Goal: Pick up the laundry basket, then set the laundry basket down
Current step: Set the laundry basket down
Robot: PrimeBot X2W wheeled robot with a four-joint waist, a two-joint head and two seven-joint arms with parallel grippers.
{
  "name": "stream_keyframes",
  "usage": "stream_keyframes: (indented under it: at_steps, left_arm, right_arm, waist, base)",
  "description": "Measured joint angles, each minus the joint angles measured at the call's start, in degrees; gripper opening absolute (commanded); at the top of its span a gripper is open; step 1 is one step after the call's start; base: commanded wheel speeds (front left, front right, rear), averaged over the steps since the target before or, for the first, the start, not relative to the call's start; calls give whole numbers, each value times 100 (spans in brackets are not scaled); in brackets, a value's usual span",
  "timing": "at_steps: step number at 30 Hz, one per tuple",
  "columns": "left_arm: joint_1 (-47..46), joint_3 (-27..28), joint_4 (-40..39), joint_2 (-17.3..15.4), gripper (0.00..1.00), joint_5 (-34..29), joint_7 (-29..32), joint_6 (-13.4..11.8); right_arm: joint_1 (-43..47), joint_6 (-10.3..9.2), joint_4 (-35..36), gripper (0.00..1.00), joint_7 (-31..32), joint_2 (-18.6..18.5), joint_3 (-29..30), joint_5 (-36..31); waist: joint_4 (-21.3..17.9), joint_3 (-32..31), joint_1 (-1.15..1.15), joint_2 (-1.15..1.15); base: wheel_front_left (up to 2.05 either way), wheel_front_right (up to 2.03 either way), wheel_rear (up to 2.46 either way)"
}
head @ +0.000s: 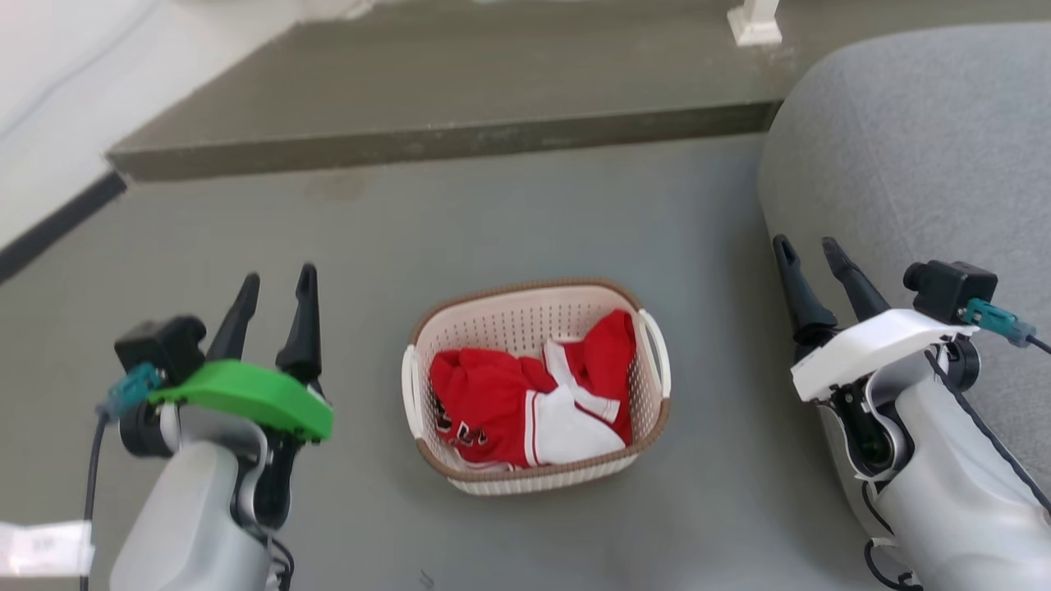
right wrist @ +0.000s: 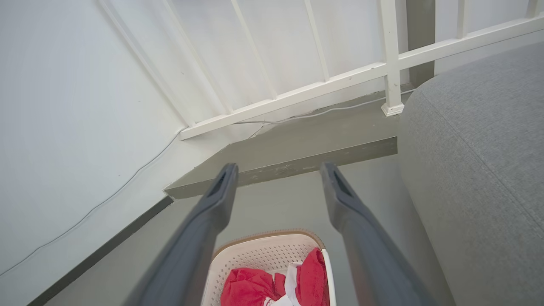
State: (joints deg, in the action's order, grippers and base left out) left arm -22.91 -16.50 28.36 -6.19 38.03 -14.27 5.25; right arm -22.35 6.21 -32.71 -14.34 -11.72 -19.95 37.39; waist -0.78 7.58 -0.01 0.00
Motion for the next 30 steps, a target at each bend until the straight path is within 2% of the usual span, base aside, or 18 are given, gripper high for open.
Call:
stream_keyframes:
  at_steps: [7,18,30]
  left_arm:
    - [588,282,-559,45,100,-423,0,-32]
    - [1151,470,-925,199,100,-511,-16,-22]
    - [1397,579,-1244,235,100,-803,-16,30]
  right_arm:
    - [421,-169,605,100,-1,26,305,-398]
    - [932,-279,1122,100,-1,105,553,-782]
    - [1285,-287,1452,100,-1,218,766,-1026]
  waist:
    - [6,-406,0,0]
    - [10,-592,0,0]
    - [10,-577,0,0]
  base:
    - [0,0,0]
    - [0,0,0]
    - [0,0,0]
